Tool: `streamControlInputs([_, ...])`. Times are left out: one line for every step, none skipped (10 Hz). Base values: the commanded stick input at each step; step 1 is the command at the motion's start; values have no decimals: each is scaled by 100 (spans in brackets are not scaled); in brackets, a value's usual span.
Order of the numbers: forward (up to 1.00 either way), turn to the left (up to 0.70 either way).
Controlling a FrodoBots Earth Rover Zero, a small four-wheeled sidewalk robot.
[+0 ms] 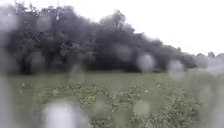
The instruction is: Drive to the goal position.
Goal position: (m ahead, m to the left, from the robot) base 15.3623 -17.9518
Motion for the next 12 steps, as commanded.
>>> streamControlInputs([85,0])
streamControlInputs([85,0])
streamControlInputs([85,0])
streamControlInputs([85,0])
streamControlInputs([85,0])
streamControlInputs([85,0])
streamControlInputs([85,0])
streamControlInputs([85,0])
streamControlInputs([85,0])
streamControlInputs([85,0])
streamControlInputs([85,0])
streamControlInputs([85,0])
